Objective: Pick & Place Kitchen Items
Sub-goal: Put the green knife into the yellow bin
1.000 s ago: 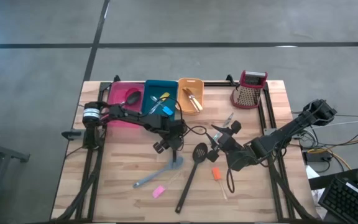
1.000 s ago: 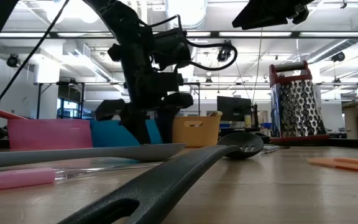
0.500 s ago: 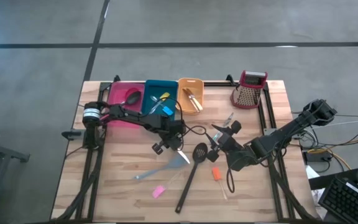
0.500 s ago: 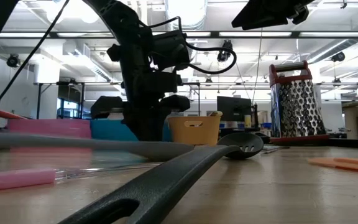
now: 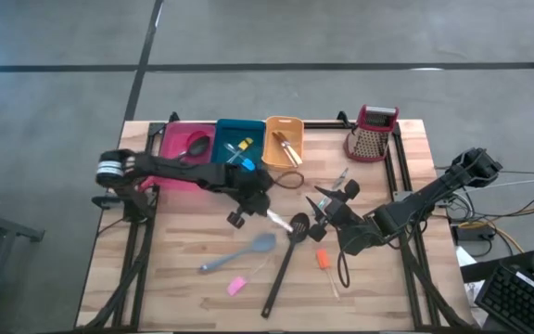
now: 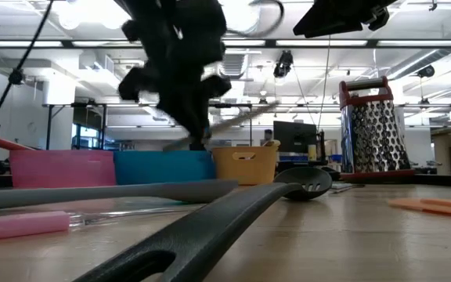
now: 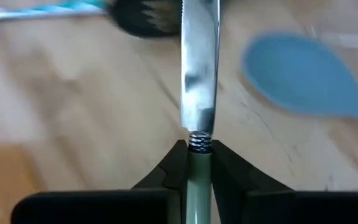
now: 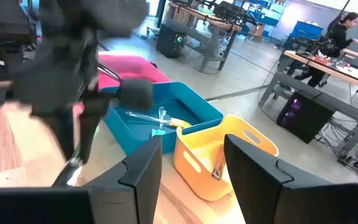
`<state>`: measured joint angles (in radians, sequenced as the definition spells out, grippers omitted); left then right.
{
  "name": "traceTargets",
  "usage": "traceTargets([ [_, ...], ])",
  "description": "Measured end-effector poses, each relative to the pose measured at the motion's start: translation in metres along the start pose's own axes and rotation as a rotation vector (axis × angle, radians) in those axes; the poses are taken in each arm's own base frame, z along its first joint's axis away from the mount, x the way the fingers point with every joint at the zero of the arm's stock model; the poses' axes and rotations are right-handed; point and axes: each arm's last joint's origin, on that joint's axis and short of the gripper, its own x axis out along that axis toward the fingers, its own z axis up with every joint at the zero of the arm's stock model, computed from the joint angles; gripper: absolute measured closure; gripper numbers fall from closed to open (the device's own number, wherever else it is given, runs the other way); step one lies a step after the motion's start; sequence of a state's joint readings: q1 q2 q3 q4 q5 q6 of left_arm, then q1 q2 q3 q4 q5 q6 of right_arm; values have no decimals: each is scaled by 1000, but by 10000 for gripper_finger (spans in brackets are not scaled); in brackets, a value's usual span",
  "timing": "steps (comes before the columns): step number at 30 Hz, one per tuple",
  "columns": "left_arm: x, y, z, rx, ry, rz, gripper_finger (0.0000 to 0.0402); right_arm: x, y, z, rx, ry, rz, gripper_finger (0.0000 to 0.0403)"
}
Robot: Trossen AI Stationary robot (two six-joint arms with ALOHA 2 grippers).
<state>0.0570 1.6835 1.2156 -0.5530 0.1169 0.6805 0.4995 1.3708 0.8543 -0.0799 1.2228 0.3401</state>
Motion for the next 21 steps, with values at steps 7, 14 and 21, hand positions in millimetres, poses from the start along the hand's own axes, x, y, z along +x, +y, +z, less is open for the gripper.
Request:
traceTargets([
  [7, -66, 3, 17, -106, -299, 200, 356, 0, 0, -1, -12, 4, -1, 222],
  [14, -100, -7, 16, -144, -800, 396, 356, -2, 0, -2, -24, 6, 5, 208],
  [21, -89, -24, -6, -196, -1155, 490, 356, 5, 16, -12, 16, -13, 12, 219],
])
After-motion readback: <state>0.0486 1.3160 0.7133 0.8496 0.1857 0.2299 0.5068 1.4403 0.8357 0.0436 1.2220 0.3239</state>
